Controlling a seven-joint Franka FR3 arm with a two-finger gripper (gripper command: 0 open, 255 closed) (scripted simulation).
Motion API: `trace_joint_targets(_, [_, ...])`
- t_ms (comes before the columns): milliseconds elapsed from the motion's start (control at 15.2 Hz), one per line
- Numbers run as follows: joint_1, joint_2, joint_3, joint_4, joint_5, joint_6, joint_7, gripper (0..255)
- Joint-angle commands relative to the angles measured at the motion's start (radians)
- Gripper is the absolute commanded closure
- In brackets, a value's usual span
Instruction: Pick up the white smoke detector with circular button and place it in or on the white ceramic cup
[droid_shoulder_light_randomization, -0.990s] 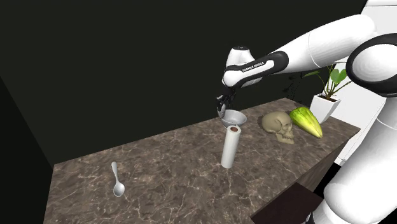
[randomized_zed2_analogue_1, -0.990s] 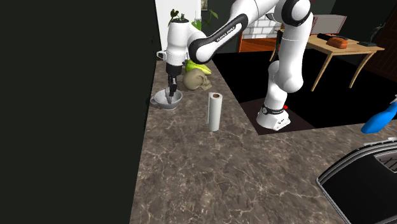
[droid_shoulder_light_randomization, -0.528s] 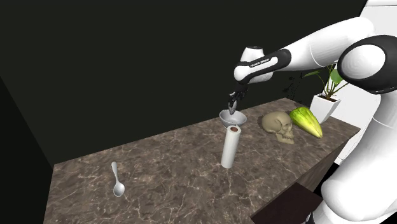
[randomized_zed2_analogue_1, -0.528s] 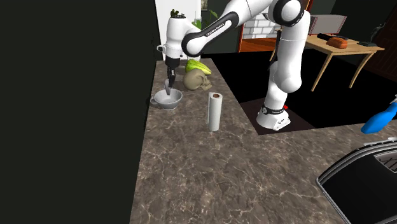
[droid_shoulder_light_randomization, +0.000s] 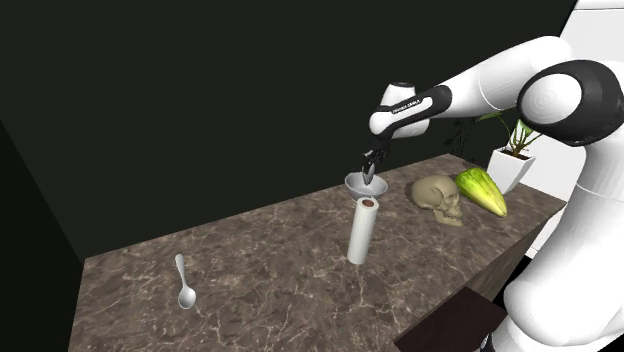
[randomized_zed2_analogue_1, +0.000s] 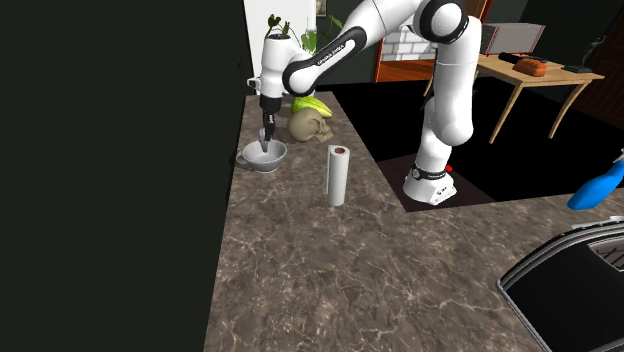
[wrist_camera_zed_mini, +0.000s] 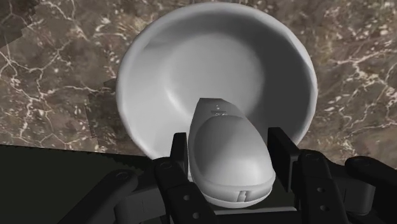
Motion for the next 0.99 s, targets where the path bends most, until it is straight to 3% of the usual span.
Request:
trace_joint_targets(0, [-0.001, 0.011, -0.001, -0.015, -0.001, 0.027, 0.0, 255])
trace_joint_targets(462, [0.0, 0.058, -0.003, -0.05, -0.008, 0.109, 0.006, 255])
trace_joint_targets(924, [0.0, 0.058, -0.003, -0.05, -0.008, 0.109, 0.006, 255])
